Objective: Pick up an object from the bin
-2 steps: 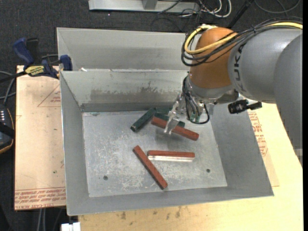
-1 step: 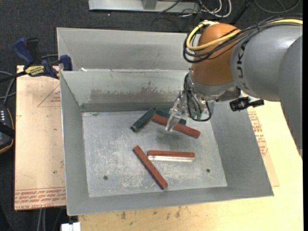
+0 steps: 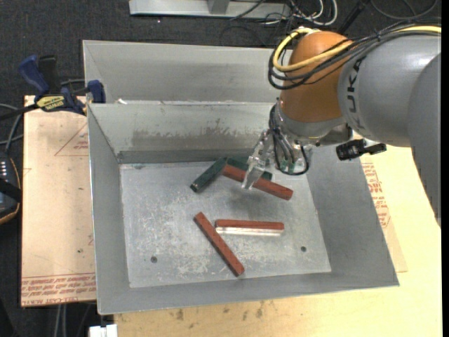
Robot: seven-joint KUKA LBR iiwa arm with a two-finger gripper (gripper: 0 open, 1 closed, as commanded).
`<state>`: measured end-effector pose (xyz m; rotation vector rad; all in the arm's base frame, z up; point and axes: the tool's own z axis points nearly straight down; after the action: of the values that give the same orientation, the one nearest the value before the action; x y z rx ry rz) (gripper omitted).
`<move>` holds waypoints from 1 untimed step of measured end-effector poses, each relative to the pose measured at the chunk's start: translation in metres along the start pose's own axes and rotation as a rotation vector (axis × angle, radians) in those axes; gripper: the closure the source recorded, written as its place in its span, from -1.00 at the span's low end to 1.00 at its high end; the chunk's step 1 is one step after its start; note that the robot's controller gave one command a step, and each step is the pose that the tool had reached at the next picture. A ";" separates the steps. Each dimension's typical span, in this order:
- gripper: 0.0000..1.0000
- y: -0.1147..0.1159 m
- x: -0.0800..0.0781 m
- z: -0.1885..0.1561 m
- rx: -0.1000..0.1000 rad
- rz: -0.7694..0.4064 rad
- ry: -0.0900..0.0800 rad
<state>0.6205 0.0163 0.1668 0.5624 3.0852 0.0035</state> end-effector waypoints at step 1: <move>1.00 0.000 0.001 -0.004 0.001 0.000 0.003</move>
Offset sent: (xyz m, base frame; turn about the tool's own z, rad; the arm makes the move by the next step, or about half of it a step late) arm 0.0000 0.0000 0.0257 0.0000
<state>0.6198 0.0163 0.1711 0.5624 3.0887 0.0023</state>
